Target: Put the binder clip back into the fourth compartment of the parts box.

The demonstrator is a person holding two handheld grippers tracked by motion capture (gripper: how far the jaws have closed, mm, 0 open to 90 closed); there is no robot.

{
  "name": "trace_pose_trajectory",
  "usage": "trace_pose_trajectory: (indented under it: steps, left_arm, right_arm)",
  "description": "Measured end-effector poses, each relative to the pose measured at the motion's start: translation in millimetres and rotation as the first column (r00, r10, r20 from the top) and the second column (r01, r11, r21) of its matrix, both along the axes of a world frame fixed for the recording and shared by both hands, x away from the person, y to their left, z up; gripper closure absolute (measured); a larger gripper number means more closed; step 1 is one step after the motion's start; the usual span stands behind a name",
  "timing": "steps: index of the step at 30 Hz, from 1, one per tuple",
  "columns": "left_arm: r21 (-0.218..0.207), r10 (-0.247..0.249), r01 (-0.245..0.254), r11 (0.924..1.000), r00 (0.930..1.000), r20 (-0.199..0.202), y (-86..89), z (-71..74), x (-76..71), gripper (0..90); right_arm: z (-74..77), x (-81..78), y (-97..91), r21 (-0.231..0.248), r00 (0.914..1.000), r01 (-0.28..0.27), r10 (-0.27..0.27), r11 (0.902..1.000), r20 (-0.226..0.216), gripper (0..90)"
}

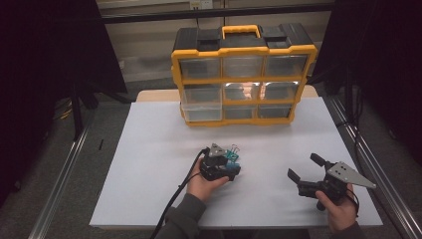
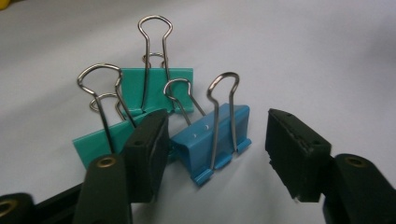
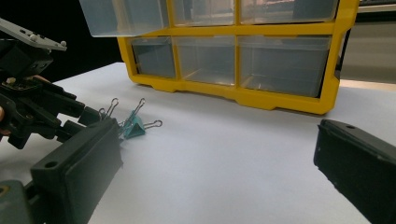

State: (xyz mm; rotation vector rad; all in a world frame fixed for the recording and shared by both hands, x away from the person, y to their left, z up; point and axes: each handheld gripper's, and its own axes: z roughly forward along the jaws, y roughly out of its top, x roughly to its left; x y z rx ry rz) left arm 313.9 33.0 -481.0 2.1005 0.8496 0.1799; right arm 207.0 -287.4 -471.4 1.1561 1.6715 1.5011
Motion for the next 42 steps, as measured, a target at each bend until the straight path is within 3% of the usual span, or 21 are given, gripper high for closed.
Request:
trace_pose_trajectory:
  steps: [4, 6, 7, 10, 12, 14, 16, 19, 24, 26, 32, 33, 42]
  left_arm:
    - [0.055, -0.005, 0.004, 0.9985, 0.9997, 0.026, -17.8, -4.3, -5.6, 36.3]
    - [0.048, -0.007, 0.006, 0.9988, 0.9996, 0.029, -20.3, -6.4, -5.4, 36.9]
    - [0.085, 0.019, -0.023, 0.9961, 0.9989, 0.043, -21.0, -4.5, -6.0, 41.0]
    - [0.074, 0.03, -0.032, 0.9968, 0.9992, 0.028, -18.8, -4.0, -6.4, 47.4]
    - [0.089, 0.034, -0.037, 0.9954, 0.999, 0.027, -17.3, -1.2, -6.9, 49.7]
    - [0.046, 0.018, -0.017, 0.9988, 0.9998, -0.007, -14.1, 0.7, -5.5, 50.1]
    - [0.052, 0.006, -0.005, 0.9986, 0.9999, -0.015, -11.3, 2.7, -4.9, 50.2]
    - [0.018, -0.008, 0.009, 0.9998, 0.9989, -0.046, -4.5, 8.3, -3.2, 50.2]
    - [0.005, -0.038, 0.038, 0.9992, 0.9978, -0.055, -0.5, 18.5, -3.9, 50.1]
    - [0.0, -0.075, 0.075, 0.9972, 0.9951, -0.065, 1.8, 28.4, -2.5, 50.2]
    - [-0.01, -0.117, 0.116, 0.9932, 0.9908, -0.069, 4.5, 48.1, 0.1, 50.2]
    - [-0.035, -0.131, 0.129, 0.991, 0.9887, -0.073, 5.8, 55.6, 2.3, 50.2]
    - [-0.037, -0.174, 0.171, 0.9845, 0.9827, -0.065, 6.9, 83.1, 7.7, 50.1]
  right_arm:
    - [0.5, -0.6, 0.5, -0.002, 1.0, -0.005, 0.005, 1.0, 0.002, 0.5]
    - [0.5, -0.6, 0.4, -0.003, 1.0, -0.004, 0.004, 1.0, 0.001, 0.5]
    - [0.6, -0.8, -0.4, -0.005, 1.0, -0.005, 0.005, 1.0, 0.004, 0.5]
    - [0.5, -0.8, -1.2, 0.0, 1.0, -0.006, 0.006, 1.0, 0.007, 0.5]
    - [0.4, -0.4, -1.1, 0.007, 1.0, -0.002, 0.002, 1.0, 0.004, 0.5]
    - [0.6, -0.4, -0.7, 0.011, 1.0, 0.0, 0.0, 0.9999, 0.004, 0.5]
    - [0.8, -0.6, -0.6, 0.009, 1.0, -0.005, 0.005, 0.9999, 0.006, 0.5]
    - [0.8, -0.5, -0.8, 0.006, 1.0, -0.005, 0.005, 1.0, 0.007, 0.5]
    - [0.9, -0.4, -1.1, 0.009, 1.0, 0.001, -0.001, 1.0, 0.009, 0.5]
    - [1.0, -0.4, -0.3, 0.013, 1.0, 0.001, -0.001, 0.9999, 0.008, 0.5]
    - [1.1, -0.4, 0.3, 0.009, 0.9999, -0.007, 0.007, 0.9999, 0.008, 0.5]
    - [1.2, -0.4, 0.3, 0.01, 0.9999, -0.006, 0.006, 0.9999, 0.009, 0.5]
    - [1.2, -0.4, 0.2, 0.01, 0.9999, -0.005, 0.005, 0.9999, 0.01, 0.5]
